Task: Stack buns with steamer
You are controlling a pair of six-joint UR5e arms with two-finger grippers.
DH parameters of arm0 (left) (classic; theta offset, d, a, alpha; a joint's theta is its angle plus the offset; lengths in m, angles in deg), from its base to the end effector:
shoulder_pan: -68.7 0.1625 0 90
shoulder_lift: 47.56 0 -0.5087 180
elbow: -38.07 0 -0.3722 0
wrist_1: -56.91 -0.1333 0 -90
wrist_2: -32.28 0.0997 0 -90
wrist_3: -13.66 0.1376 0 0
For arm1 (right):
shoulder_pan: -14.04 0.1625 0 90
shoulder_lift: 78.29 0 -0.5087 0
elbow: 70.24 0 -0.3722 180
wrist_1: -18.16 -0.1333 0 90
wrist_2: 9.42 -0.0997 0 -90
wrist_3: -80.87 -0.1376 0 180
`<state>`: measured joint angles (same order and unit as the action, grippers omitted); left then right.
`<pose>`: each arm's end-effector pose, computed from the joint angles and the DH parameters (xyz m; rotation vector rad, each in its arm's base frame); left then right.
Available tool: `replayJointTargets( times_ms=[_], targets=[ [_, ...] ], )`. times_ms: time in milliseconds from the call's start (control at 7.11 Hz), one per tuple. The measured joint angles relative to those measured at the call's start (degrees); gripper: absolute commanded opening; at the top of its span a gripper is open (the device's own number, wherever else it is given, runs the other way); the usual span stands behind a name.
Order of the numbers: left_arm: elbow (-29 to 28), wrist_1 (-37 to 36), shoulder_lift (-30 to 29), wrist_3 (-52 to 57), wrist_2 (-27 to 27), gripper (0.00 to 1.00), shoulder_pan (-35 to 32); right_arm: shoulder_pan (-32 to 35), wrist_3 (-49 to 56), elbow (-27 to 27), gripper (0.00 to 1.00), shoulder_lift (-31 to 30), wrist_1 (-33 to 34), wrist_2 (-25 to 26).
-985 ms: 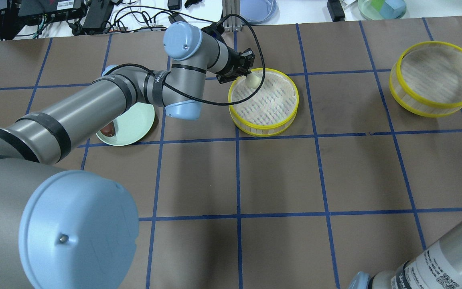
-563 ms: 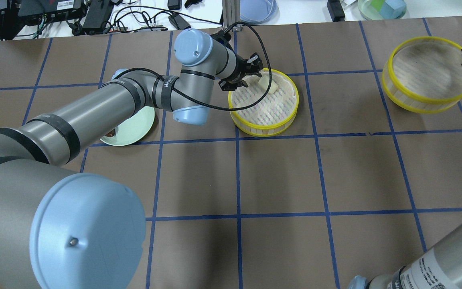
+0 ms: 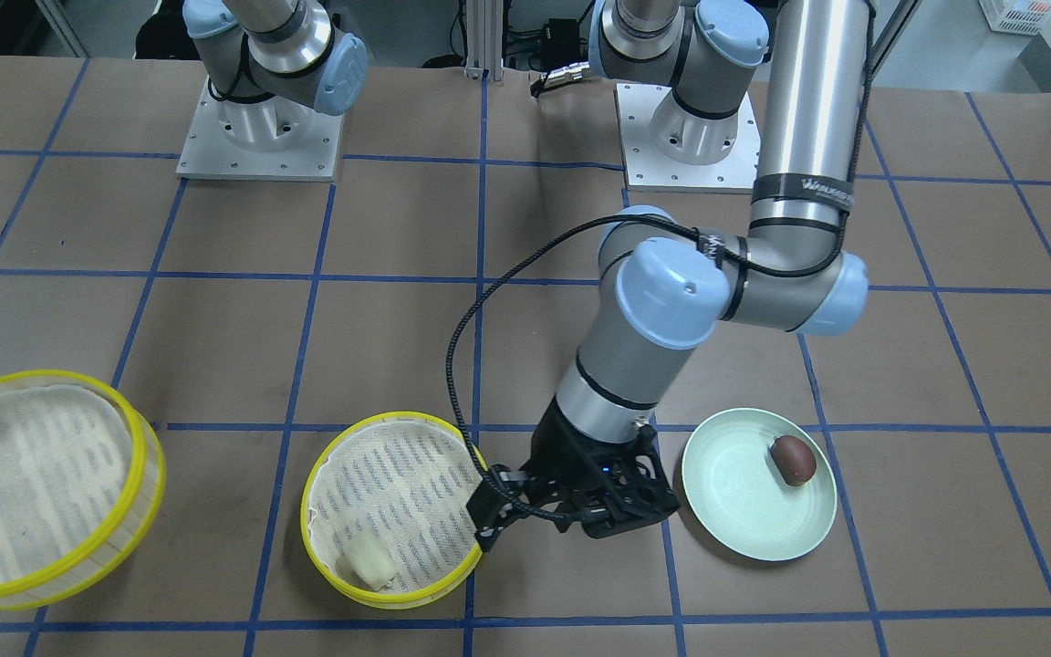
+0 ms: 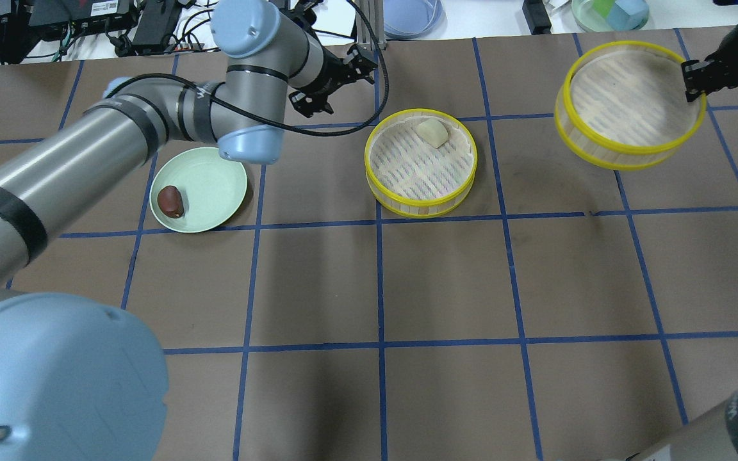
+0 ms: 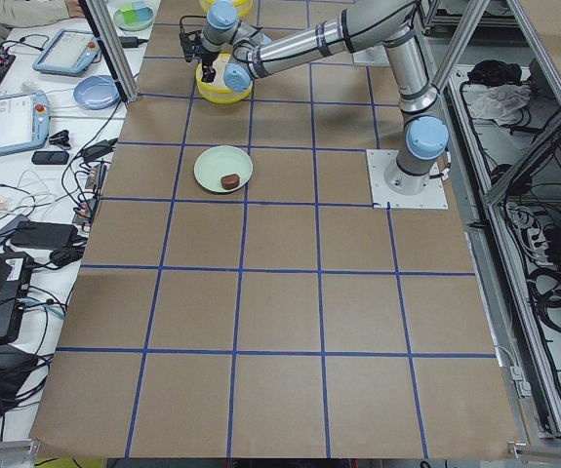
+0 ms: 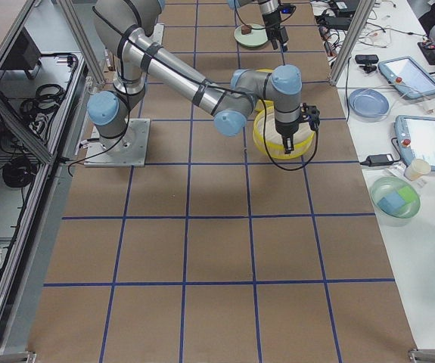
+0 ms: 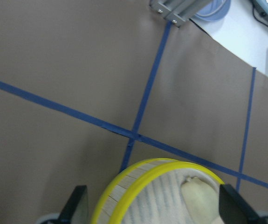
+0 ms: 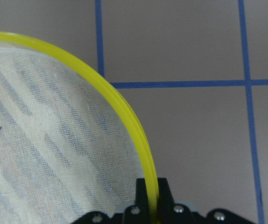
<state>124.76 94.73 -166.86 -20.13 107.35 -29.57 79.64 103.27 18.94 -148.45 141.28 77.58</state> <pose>-0.2722 -0.6998 0.3677 0.5164 -2.6529 0.4595 -0.1425 -0.6543 0.4107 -0.0436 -3.0680 0.3802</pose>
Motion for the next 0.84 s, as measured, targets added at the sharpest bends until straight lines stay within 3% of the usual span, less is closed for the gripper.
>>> replayJointTargets(
  times_ms=[281, 563, 844],
  targets=[
    [0.0, 11.7, 6.1, 11.1, 1.3, 1.00, 6.4, 6.1, -7.8, 1.8, 0.00, -1.6, -0.1, 0.0],
    [0.5, 24.0, 10.8, 27.2, 8.3, 1.00, 13.0, 12.9, -17.0, 2.7, 0.00, -1.8, -0.1, -0.3],
    [2.1, 28.5, 11.6, 38.4, 14.0, 1.00, 18.6, 20.7, -27.2, 3.3, 0.00, -1.7, -0.4, -0.1]
  ],
)
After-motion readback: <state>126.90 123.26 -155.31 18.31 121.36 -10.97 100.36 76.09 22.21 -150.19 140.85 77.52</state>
